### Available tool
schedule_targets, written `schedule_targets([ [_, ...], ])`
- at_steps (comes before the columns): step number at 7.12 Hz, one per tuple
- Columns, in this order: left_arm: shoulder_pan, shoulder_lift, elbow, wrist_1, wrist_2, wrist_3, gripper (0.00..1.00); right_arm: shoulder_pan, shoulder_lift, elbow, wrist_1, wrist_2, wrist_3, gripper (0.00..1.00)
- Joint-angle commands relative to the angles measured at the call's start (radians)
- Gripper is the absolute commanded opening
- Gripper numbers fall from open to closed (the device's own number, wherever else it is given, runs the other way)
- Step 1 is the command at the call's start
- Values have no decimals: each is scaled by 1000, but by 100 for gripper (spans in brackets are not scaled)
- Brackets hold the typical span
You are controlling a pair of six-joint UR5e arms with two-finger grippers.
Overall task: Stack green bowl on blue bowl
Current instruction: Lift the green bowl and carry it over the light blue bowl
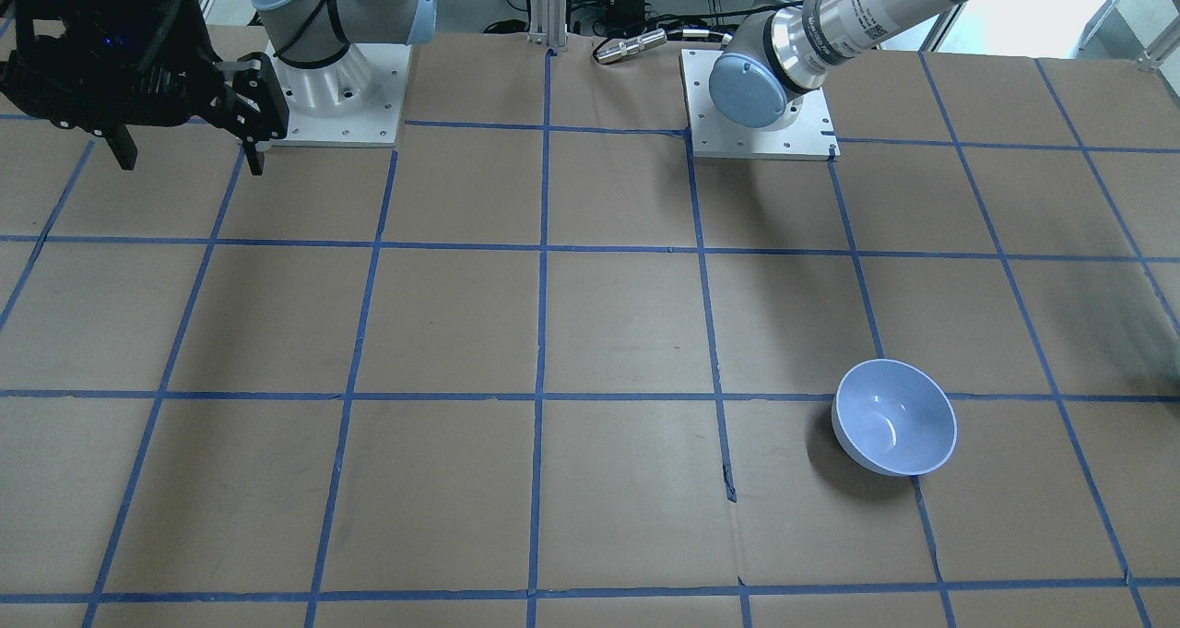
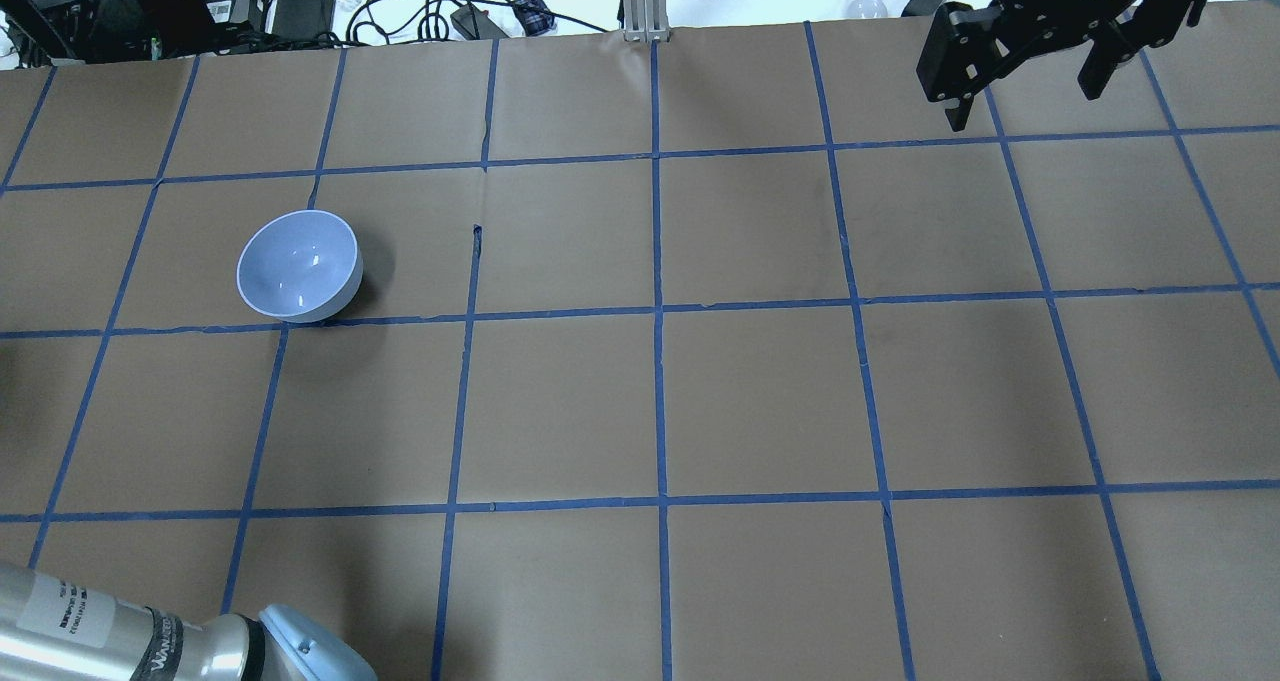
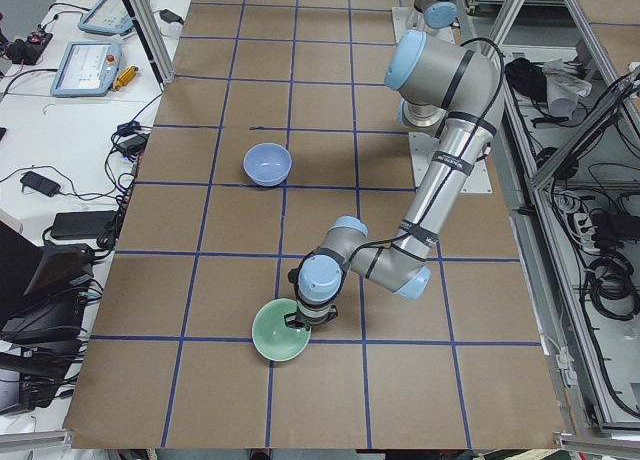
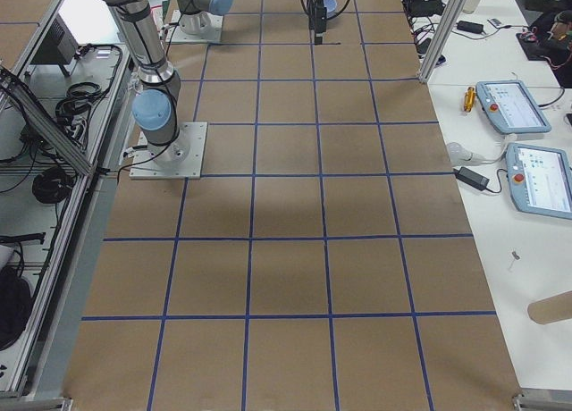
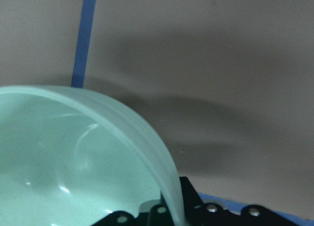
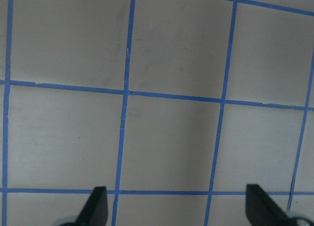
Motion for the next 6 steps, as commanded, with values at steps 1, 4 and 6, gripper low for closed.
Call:
schedule_targets([
  [1, -31, 37, -2, -38, 8, -20, 0, 1, 0, 0, 0, 0, 0, 100],
  [4, -190, 156, 7, -183, 42, -157, 0, 0, 0, 0, 0, 0, 0, 100],
  [6, -310, 224, -1, -191, 68, -315, 0, 0, 0, 0, 0, 0, 0, 100],
])
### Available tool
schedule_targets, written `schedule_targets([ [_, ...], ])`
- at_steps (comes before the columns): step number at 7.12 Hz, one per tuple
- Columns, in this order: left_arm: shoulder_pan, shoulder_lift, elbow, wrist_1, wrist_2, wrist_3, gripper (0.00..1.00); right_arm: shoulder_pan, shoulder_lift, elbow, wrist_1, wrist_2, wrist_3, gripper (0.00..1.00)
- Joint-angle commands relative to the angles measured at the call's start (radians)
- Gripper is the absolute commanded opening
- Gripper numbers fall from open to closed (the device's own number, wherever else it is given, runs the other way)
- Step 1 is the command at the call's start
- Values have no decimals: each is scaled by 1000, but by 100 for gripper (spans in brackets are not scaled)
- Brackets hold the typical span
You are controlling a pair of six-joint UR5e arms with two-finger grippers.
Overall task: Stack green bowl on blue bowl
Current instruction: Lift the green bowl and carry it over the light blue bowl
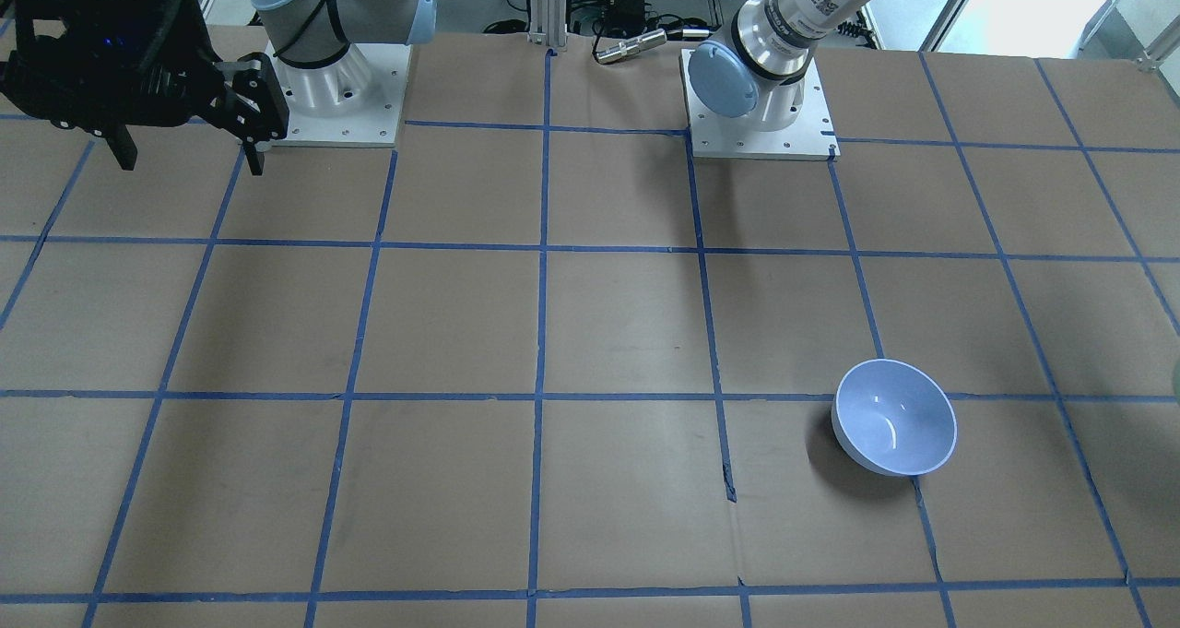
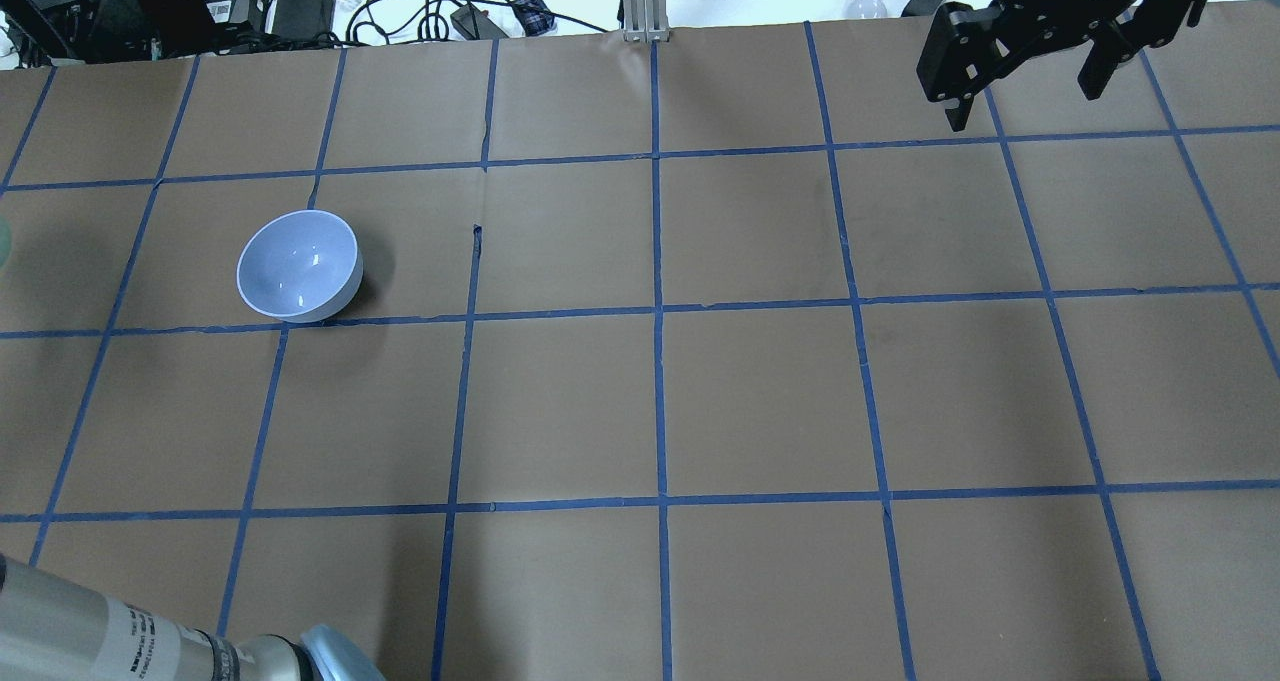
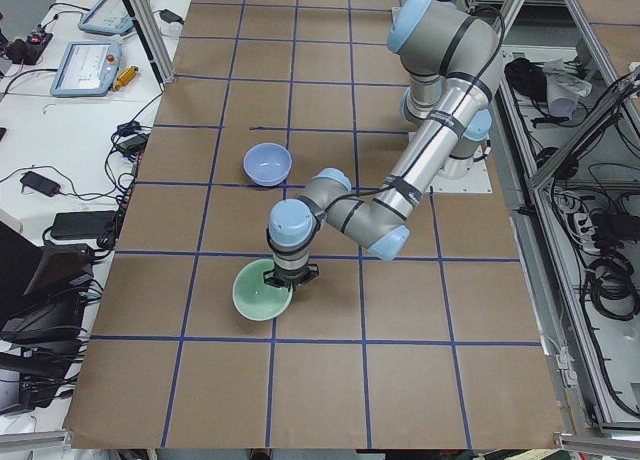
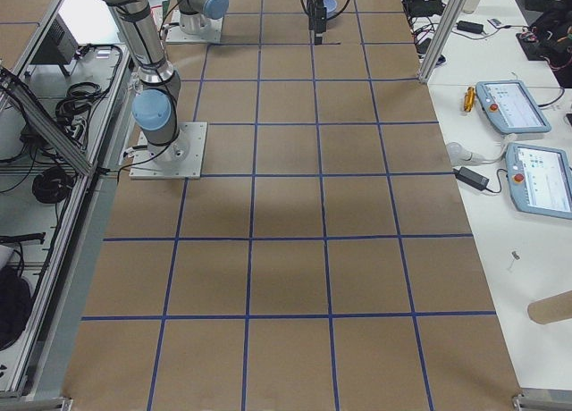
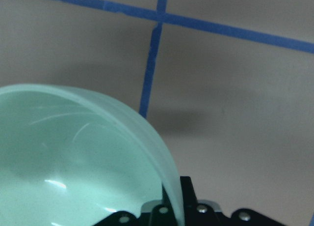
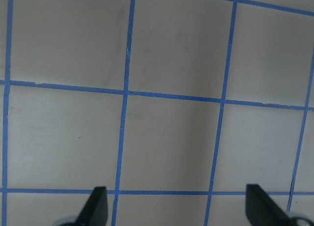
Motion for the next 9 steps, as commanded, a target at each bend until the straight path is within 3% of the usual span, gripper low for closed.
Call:
schedule_targets([
  [1, -128, 77, -6, -24, 51, -156, 0, 1, 0, 0, 0, 0, 0, 100],
  [5, -397, 126, -59, -84, 53, -632, 0, 1, 0, 0, 0, 0, 0, 100],
  [9, -500, 172, -194, -76, 50, -917, 0, 1, 0, 0, 0, 0, 0, 100],
])
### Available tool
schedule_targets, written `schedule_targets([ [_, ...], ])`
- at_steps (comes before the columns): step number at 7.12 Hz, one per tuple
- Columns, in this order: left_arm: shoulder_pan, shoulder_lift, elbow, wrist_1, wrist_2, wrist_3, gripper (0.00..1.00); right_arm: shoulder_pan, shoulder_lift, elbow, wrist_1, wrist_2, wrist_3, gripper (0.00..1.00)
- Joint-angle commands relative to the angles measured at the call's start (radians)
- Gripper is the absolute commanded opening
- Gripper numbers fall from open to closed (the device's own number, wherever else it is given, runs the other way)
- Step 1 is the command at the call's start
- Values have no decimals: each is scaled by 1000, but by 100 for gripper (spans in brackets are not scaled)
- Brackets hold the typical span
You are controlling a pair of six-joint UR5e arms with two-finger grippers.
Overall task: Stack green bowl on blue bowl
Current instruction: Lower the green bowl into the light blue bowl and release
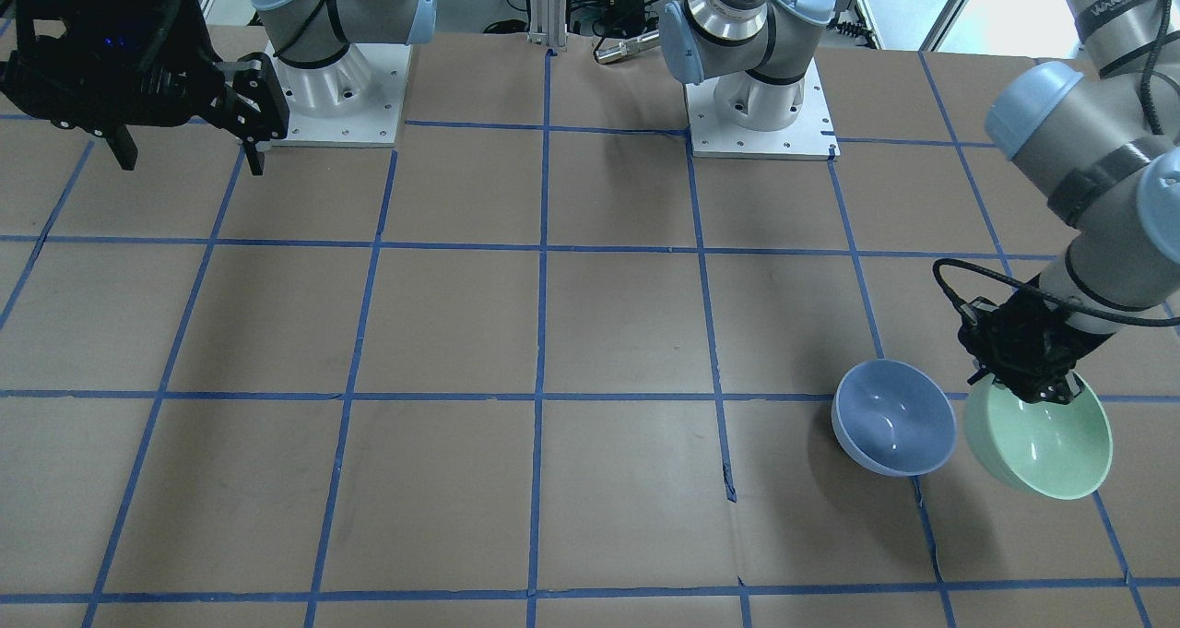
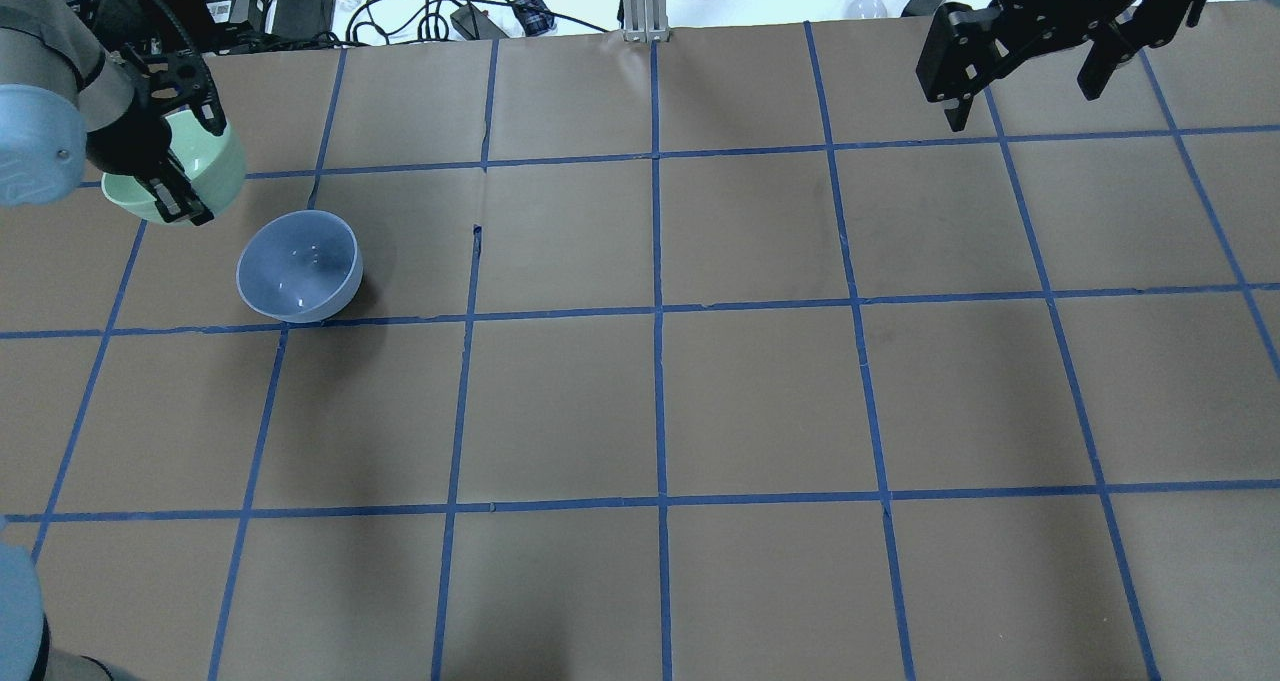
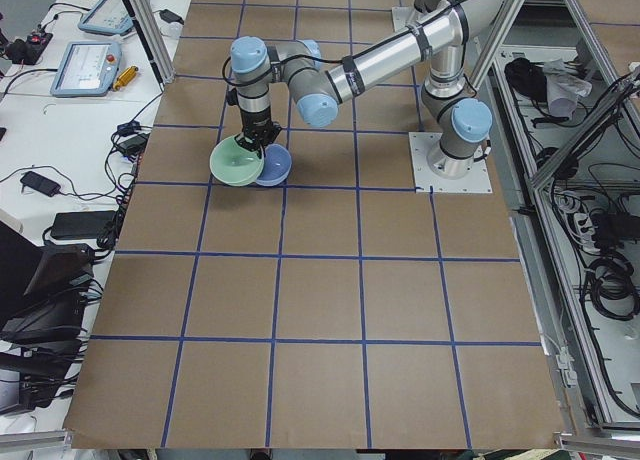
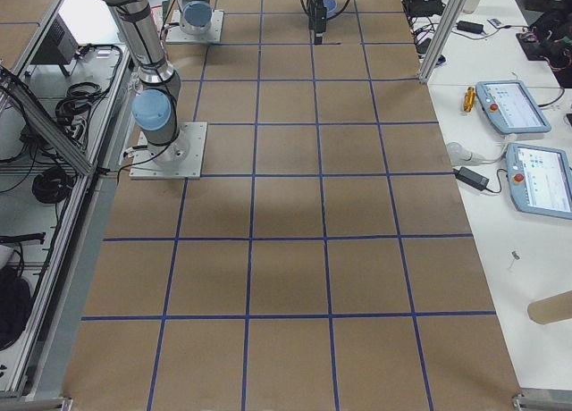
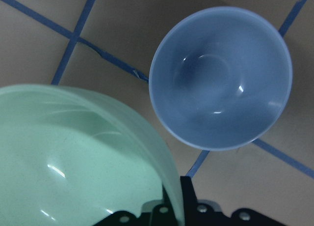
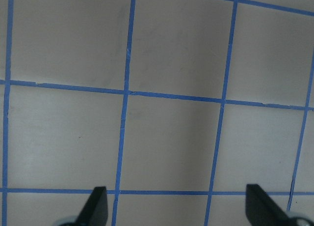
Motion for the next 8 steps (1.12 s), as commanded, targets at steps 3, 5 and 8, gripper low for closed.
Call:
schedule_targets([
  [3, -84, 47, -129, 8, 0, -205, 0, 0, 0, 0, 0, 0, 0, 100],
  [5, -130, 45, -153, 17, 44, -266, 0, 0, 0, 0, 0, 0, 0, 100],
  [8, -128, 19, -157, 34, 89, -263, 0, 0, 0, 0, 0, 0, 0, 100],
])
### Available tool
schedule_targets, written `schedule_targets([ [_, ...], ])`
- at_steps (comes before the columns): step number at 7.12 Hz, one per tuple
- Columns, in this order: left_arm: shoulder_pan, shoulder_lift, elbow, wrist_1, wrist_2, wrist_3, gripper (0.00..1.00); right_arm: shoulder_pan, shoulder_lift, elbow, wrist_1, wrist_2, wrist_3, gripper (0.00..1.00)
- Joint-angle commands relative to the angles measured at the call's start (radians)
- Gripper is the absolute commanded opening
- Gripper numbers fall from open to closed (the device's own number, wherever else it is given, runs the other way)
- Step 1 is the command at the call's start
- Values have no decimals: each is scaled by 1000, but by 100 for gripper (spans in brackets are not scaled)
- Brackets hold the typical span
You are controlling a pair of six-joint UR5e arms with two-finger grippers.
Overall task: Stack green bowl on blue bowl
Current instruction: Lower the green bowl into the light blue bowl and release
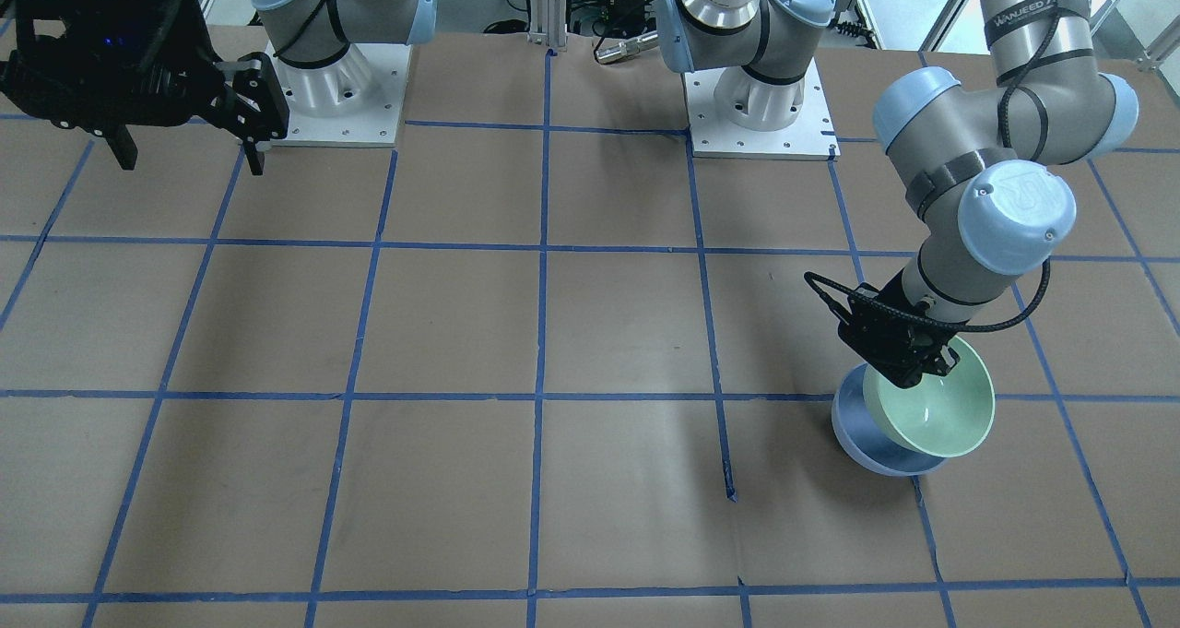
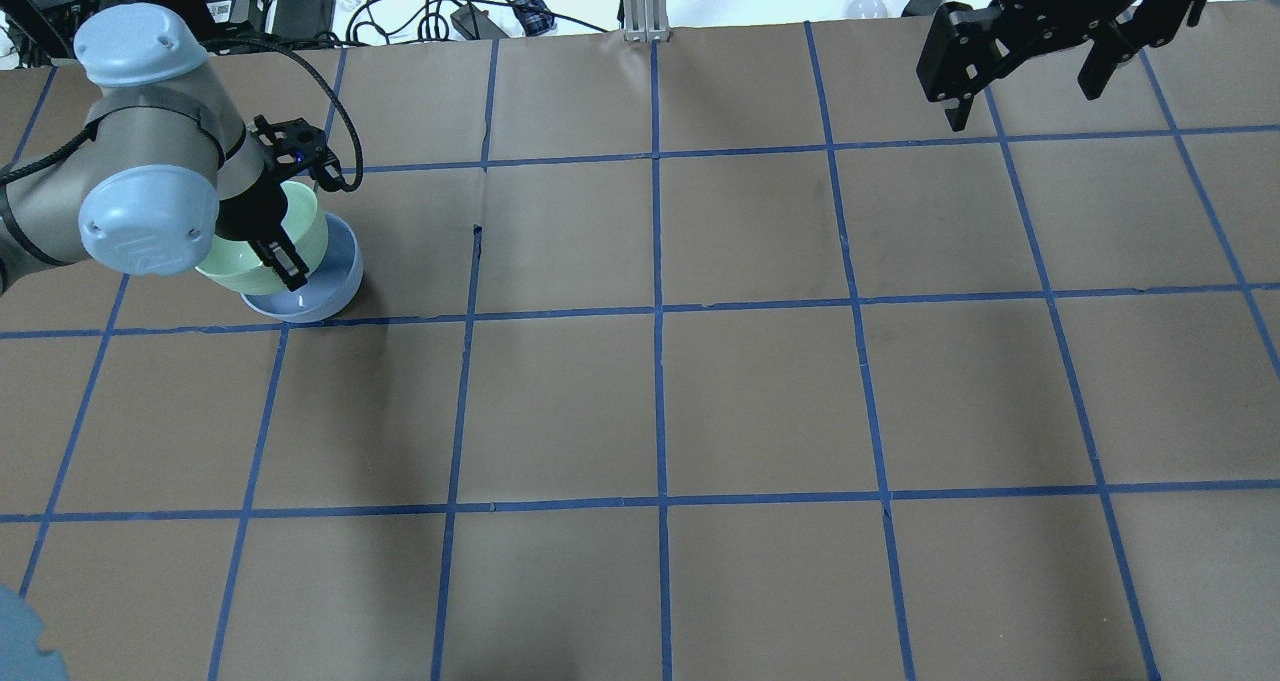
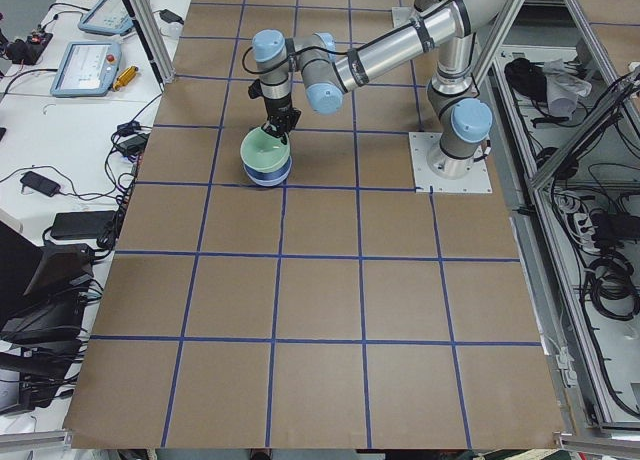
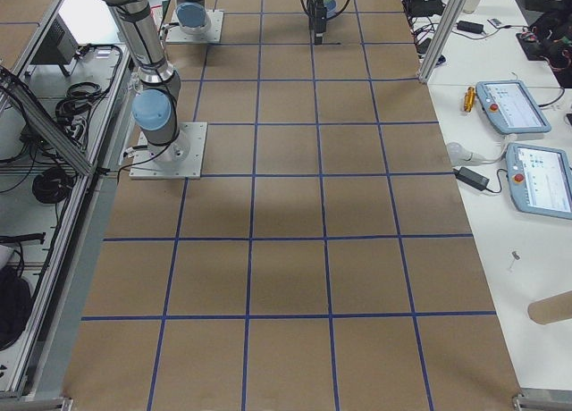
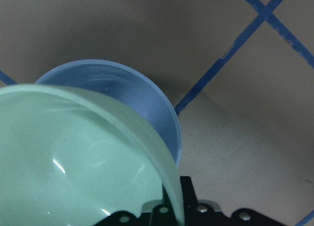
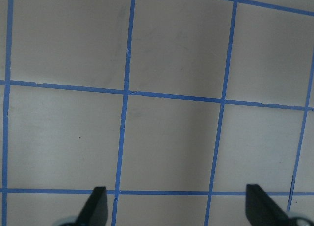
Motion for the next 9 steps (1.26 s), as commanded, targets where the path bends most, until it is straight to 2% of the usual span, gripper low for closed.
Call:
schedule_targets([
  [1, -1, -12, -3, 3, 28, -8, 0, 1, 0, 0, 0, 0, 0, 100],
  [2, -2, -13, -3, 1, 24, -18, 56, 1, 0, 0, 0, 0, 0, 100],
  [3, -5, -1, -3, -5, 7, -43, 88, 1, 0, 0, 0, 0, 0, 100],
  [5, -13, 25, 7, -42, -45, -77, 89, -1, 0, 0, 0, 0, 0, 100],
  [6, -15, 51, 17, -77, -83, -198, 89, -1, 0, 0, 0, 0, 0, 100],
  [7, -15, 77, 35, -133, -141, -353, 99, -1, 0, 0, 0, 0, 0, 100],
  [9, -39, 128, 69, -206, -159, -614, 100, 1, 0, 0, 0, 0, 0, 100],
])
